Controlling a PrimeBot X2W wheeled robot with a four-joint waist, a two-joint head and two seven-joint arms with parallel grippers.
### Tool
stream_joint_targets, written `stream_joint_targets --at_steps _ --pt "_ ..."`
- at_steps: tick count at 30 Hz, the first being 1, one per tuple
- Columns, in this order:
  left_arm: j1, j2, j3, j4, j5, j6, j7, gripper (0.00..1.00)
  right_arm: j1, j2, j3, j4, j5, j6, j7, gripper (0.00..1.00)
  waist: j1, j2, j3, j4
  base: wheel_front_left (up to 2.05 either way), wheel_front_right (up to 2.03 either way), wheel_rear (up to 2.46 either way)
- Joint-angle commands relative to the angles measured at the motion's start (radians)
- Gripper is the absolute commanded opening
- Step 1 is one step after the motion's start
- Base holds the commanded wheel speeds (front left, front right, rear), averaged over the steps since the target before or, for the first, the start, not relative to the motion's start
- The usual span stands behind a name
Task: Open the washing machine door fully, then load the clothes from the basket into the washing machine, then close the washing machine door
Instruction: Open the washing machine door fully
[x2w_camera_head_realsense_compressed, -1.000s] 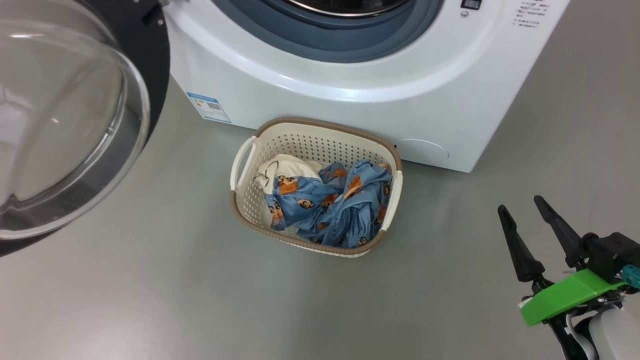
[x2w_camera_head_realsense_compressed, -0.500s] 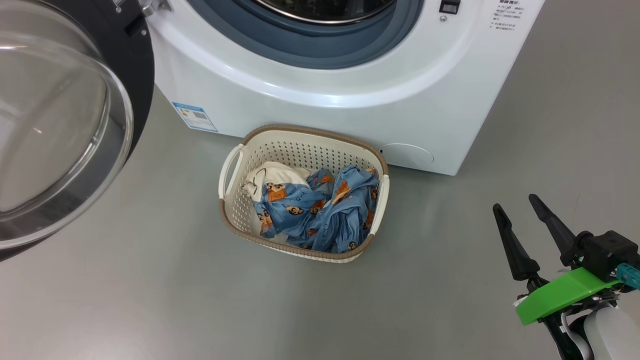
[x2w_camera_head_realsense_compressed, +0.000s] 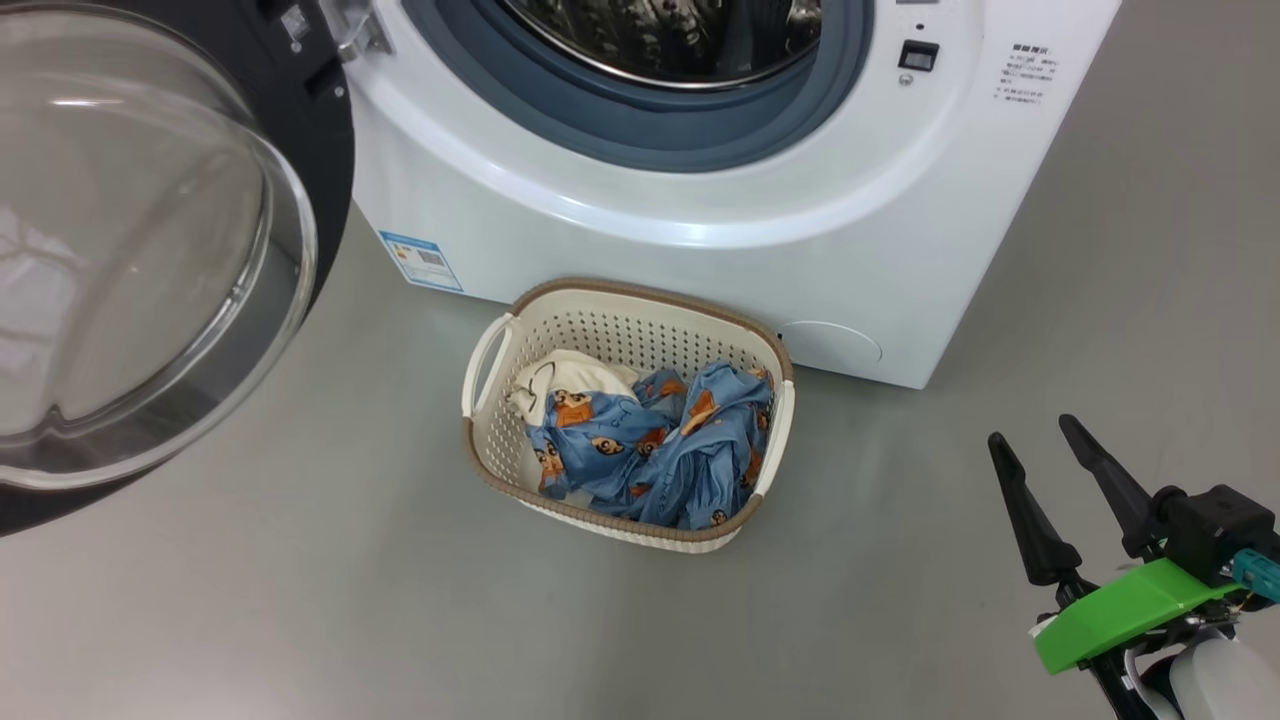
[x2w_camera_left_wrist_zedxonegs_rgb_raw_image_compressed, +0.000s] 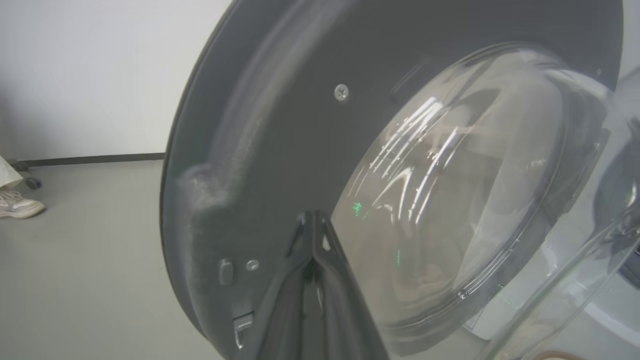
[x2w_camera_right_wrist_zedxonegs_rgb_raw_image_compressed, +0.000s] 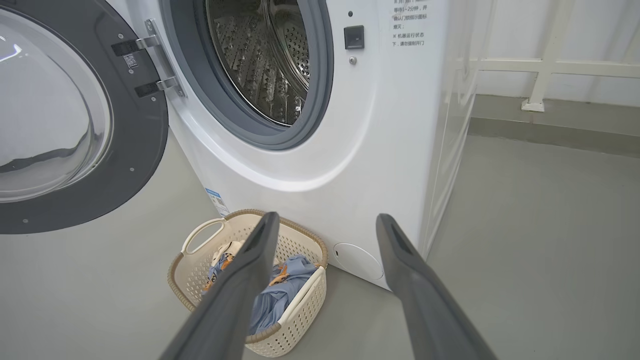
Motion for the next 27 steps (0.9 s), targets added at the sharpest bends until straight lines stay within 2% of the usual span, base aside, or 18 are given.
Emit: stream_joint_targets --at_steps 1,3,4,5,7,8,9,10,11,15,19,27 --pt "0.024 0.046 0.024 -0.058 -0.019 -0.001 -0.006 0.0 0.013 -0.005 0.014 -0.022 0.007 0.002 -0.012 1.0 0.0 -0.0001 -0.015 0.009 0.0 0.0 0.0" --pt "0.057 0.025 0.022 -0.102 -0.028 -0.001 -0.006 0.0 0.019 -0.004 0.012 -0.022 0.009 0.002 -0.012 1.0 0.0 -0.0001 -0.026 0.012 0.0 0.0 0.0" --pt "0.073 0.013 0.021 -0.123 -0.033 -0.001 -0.006 0.04 0.022 -0.003 0.012 -0.022 0.011 0.002 -0.012 1.0 0.0 -0.0001 -0.031 0.014 0.0 0.0 0.0" --pt "0.089 0.001 0.02 -0.146 -0.037 -0.001 -0.006 0.16 0.024 -0.002 0.011 -0.023 0.012 0.002 -0.012 1.0 0.0 -0.0001 -0.033 0.015 0.0 0.0 0.0" --pt "0.123 -0.024 0.013 -0.189 -0.04 -0.001 -0.006 0.49 0.029 0.0 0.011 -0.022 0.015 0.002 -0.012 1.0 0.0 -0.0001 -0.045 0.016 0.0 0.0 0.0" --pt "0.14 -0.035 0.009 -0.21 -0.043 -0.001 -0.006 0.76 0.031 0.002 0.012 -0.022 0.016 0.002 -0.012 1.0 0.0 -0.0001 -0.049 0.014 0.0 0.0 0.0" --pt "0.157 -0.046 0.001 -0.232 -0.044 -0.001 -0.006 0.9 0.032 0.004 0.012 -0.023 0.017 0.002 -0.012 1.0 0.0 -0.0001 -0.055 0.012 0.0 0.0 0.0" --pt "0.176 -0.056 -0.01 -0.253 -0.044 -0.001 -0.006 0.97 0.034 0.005 0.012 -0.023 0.018 0.002 -0.012 1.0 0.0 -0.0001 -0.058 0.009 0.0 0.0 0.0" --pt "0.193 -0.068 -0.019 -0.275 -0.046 -0.001 -0.006 1.0 0.035 0.007 0.012 -0.024 0.019 0.002 -0.012 1.0 0.0 -0.0001 -0.062 0.005 0.0 0.0 0.0" --pt "0.269 -0.111 -0.071 -0.386 -0.039 -0.001 -0.006 1.0 0.044 0.015 0.006 -0.031 0.023 0.002 -0.012 1.0 0.0 -0.0001 -0.073 -0.019 0.0 0.0 0.0" --pt "0.31 -0.128 -0.114 -0.454 -0.048 -0.001 -0.006 1.0 0.049 0.019 0.001 -0.033 0.023 0.002 -0.012 1.0 0.0 -0.0001 -0.074 -0.045 0.0 0.0 0.0" --pt "0.364 -0.128 -0.204 -0.516 -0.073 -0.001 -0.006 1.0 0.059 0.037 -0.009 -0.038 0.023 0.002 -0.012 1.0 0.0 -0.0001 -0.083 -0.108 0.0 0.0 0.0"
